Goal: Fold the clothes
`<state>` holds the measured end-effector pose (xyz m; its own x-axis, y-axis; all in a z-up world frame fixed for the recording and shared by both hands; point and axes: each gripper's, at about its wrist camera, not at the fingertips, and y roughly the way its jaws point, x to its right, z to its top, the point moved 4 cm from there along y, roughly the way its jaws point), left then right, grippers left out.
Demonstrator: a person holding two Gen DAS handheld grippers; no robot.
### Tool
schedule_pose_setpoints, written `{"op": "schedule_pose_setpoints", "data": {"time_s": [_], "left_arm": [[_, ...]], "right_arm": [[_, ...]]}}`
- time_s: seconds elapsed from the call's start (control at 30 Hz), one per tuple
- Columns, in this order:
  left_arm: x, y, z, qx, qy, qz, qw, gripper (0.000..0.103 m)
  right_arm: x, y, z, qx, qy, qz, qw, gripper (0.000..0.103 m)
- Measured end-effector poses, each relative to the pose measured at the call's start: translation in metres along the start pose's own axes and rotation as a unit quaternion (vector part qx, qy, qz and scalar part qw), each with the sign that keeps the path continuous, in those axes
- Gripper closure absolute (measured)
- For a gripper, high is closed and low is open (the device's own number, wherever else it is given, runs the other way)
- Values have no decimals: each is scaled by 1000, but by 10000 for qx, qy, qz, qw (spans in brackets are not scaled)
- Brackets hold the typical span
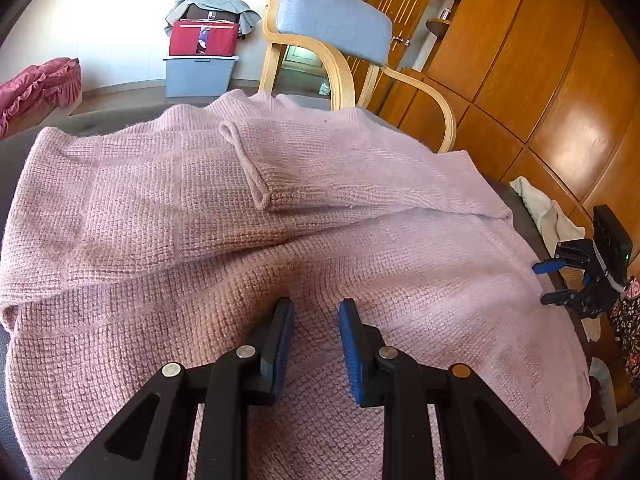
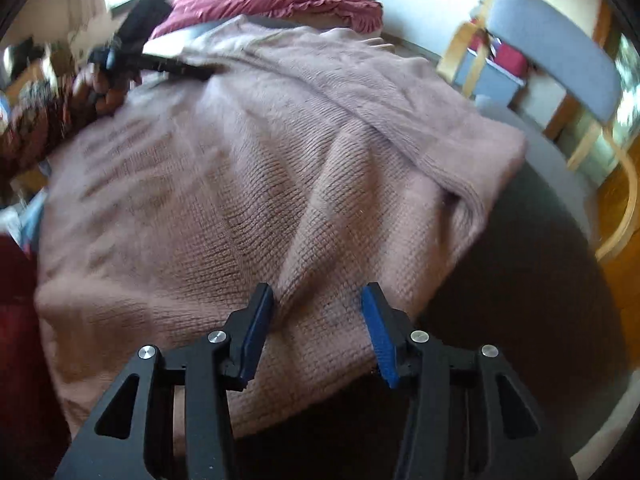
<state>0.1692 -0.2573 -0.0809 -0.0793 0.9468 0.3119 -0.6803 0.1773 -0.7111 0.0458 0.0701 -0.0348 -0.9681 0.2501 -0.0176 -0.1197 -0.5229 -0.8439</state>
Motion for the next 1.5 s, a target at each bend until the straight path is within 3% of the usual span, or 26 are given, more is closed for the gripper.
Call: {"op": "schedule_pose_setpoints", "data": {"time_s": [0.07,0.13,0.2,0.23,0.33,0.4,0.43,0.57,0.8,0.93,1.03,1.13,1.2,1.37,1.5], "left_arm": [[1,2,1,-3,27,32,10000,79],[3,3,1,-3,52,61,10000,79],[5,3,-1,3,60,69,10000,79],[4,2,-1,7,55,65,10000,79],[9,8,1,13,54,73,10000,79],[9,8,1,15,47,61,10000,79],[8,8,0,16,30,40,10000,79],[8,8,-1,15,5,10,10000,79],[19,15,0,-10,331,419,9986,79],[25,20,2,0,509,649,9966,79],[29,23,3,4,611,781,9951,79],[31,25,4,9,609,782,9951,79],[31,26,5,15,605,781,9951,79],[32,28,7,20,589,763,9953,79],[32,30,7,24,583,757,9954,79]], "right_arm": [[9,-11,10,446,446,114,9979,53],[18,-14,23,769,787,-77,9939,53],[26,-2,34,698,950,-393,9923,55],[28,6,38,593,1009,-488,9919,64],[37,30,37,147,1029,-766,9916,75],[43,28,30,129,1049,-821,9910,76],[45,25,26,145,986,-878,9911,85],[44,16,12,158,617,-1206,9907,85],[46,21,42,410,1143,-1052,9870,84],[54,41,43,181,1116,-1354,9843,85],[53,42,39,216,608,-1859,9804,85],[49,44,43,120,486,-2078,9769,85],[40,43,50,70,536,-2069,9769,84],[-11,34,67,450,165,-1458,9881,81],[-43,46,56,226,-476,-1435,9882,81]]}}
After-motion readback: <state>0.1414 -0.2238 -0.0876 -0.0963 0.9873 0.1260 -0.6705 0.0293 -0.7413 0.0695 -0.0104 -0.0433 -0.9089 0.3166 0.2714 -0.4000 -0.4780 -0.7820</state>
